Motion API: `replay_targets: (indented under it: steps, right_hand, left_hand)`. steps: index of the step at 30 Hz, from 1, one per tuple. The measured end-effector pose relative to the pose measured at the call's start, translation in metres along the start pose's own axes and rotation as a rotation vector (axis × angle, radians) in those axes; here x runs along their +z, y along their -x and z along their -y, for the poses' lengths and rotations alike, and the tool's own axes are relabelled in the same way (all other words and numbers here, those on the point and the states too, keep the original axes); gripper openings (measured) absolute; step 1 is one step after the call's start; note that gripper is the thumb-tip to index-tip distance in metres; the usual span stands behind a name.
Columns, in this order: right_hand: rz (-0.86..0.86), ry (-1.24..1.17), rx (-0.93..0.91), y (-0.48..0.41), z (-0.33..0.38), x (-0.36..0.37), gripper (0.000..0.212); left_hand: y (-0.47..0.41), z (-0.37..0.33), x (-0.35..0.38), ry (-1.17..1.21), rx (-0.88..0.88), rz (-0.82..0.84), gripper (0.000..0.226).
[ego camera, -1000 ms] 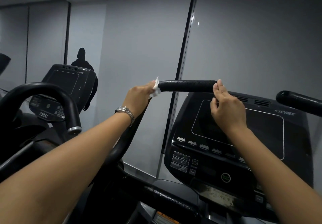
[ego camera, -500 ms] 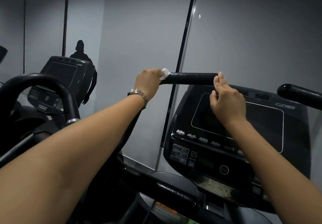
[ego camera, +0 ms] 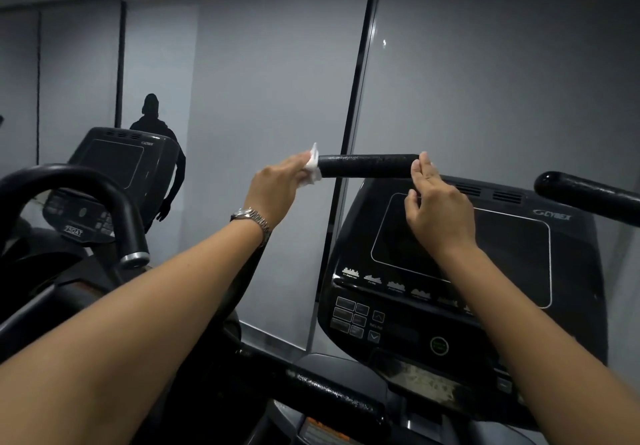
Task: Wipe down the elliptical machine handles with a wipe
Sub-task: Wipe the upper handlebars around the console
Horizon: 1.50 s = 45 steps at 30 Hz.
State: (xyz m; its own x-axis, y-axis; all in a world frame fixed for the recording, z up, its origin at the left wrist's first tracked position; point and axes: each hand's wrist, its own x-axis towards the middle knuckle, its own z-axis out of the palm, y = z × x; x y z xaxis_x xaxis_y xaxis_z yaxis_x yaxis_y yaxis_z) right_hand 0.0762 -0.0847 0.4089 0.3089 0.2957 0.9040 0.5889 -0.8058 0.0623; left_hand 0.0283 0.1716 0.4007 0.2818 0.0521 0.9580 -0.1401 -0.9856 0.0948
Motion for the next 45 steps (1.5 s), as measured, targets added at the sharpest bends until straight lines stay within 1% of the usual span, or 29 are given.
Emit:
replay_targets:
  steps: [2, 4, 6, 8, 9, 10, 12, 15, 17, 19, 20, 22, 24, 25, 27, 28, 30, 33, 34, 36, 39, 40, 42, 45]
  right_hand:
    - [0.001, -0.006, -0.003, 0.0, -0.001, 0.001, 0.048]
    - [0.0, -0.011, 0.001, 0.0, 0.001, 0.001, 0.047]
    - [0.0, -0.013, 0.005, 0.0, 0.002, 0.002, 0.047]
    - [-0.003, -0.016, 0.008, 0.001, 0.001, 0.001, 0.047]
    - [-0.003, -0.019, 0.008, 0.001, 0.001, 0.001, 0.047]
    - [0.003, -0.018, 0.006, 0.0, 0.0, 0.0, 0.047]
    - [0.02, -0.005, 0.007, 0.0, -0.001, -0.001, 0.048]
    - [0.037, 0.01, 0.006, -0.002, -0.002, -0.001, 0.048]
    - [0.049, 0.008, 0.009, -0.002, -0.003, 0.0, 0.048]
    - [0.046, 0.0, 0.01, -0.001, -0.002, -0.001, 0.048]
    - [0.042, 0.0, 0.011, -0.002, -0.002, -0.001, 0.048]
    - [0.046, 0.002, 0.012, -0.002, -0.002, -0.001, 0.048]
    - [0.047, 0.003, 0.01, -0.002, -0.003, -0.001, 0.048]
    - [0.049, 0.003, 0.009, -0.003, -0.003, -0.001, 0.048]
    - [0.054, -0.003, 0.016, -0.002, -0.002, -0.001, 0.048]
    - [0.055, -0.006, 0.021, -0.002, -0.001, -0.001, 0.048]
    - [0.052, -0.013, 0.025, -0.002, 0.001, -0.001, 0.048]
    - [0.041, -0.015, 0.032, -0.002, 0.001, -0.001, 0.048]
    - [0.037, -0.015, 0.03, -0.002, 0.001, -0.001, 0.048]
    - [0.036, -0.01, 0.02, -0.001, 0.0, -0.001, 0.048]
    - [0.035, -0.014, 0.011, -0.002, -0.002, 0.0, 0.048]
    - [0.036, -0.019, 0.014, -0.002, -0.001, 0.0, 0.048]
    - [0.034, -0.016, 0.017, -0.002, 0.001, 0.001, 0.047]
    - [0.035, -0.01, 0.022, -0.002, 0.002, 0.0, 0.047]
  left_hand:
    - [-0.004, 0.004, -0.003, -0.04, -0.003, 0.019, 0.033]
    - [-0.02, -0.002, -0.003, -0.089, 0.004, 0.097, 0.025]
    - [-0.027, -0.01, 0.0, -0.081, 0.09, 0.129, 0.024]
    - [-0.021, -0.009, 0.003, -0.042, 0.198, 0.103, 0.036]
    - [-0.015, -0.003, 0.005, -0.055, 0.219, 0.097, 0.044]
    - [-0.009, 0.003, 0.006, -0.086, 0.216, 0.082, 0.05]
    - [-0.002, 0.012, 0.008, -0.164, 0.195, 0.04, 0.051]
    - [-0.015, 0.003, 0.009, -0.165, 0.096, 0.034, 0.041]
    - [-0.024, -0.009, 0.011, -0.079, 0.137, 0.045, 0.035]
    - [-0.025, -0.015, 0.012, -0.017, 0.241, 0.068, 0.038]
    - [-0.024, -0.014, 0.013, -0.012, 0.262, 0.08, 0.04]
    - [-0.019, -0.008, 0.012, -0.021, 0.249, 0.074, 0.042]
    - [-0.018, -0.006, 0.009, -0.025, 0.222, 0.037, 0.039]
    - [-0.02, -0.009, 0.006, -0.026, 0.201, 0.047, 0.036]
    - [-0.031, -0.019, 0.0, -0.04, 0.138, 0.135, 0.031]
    - [-0.038, -0.024, -0.001, -0.054, 0.112, 0.182, 0.03]
    - [-0.045, -0.032, -0.004, -0.054, 0.089, 0.212, 0.03]
    - [-0.039, -0.027, -0.002, -0.032, 0.134, 0.22, 0.026]
    - [-0.033, -0.022, -0.001, -0.016, 0.172, 0.216, 0.029]
    - [-0.026, -0.01, 0.0, -0.01, 0.225, 0.205, 0.04]
    - [-0.031, -0.014, 0.009, -0.058, 0.203, 0.155, 0.046]
    - [-0.034, -0.022, 0.01, -0.074, 0.187, 0.16, 0.044]
    - [-0.037, -0.041, 0.012, -0.043, 0.216, 0.174, 0.033]
    - [-0.031, -0.049, 0.015, 0.023, 0.251, 0.134, 0.033]
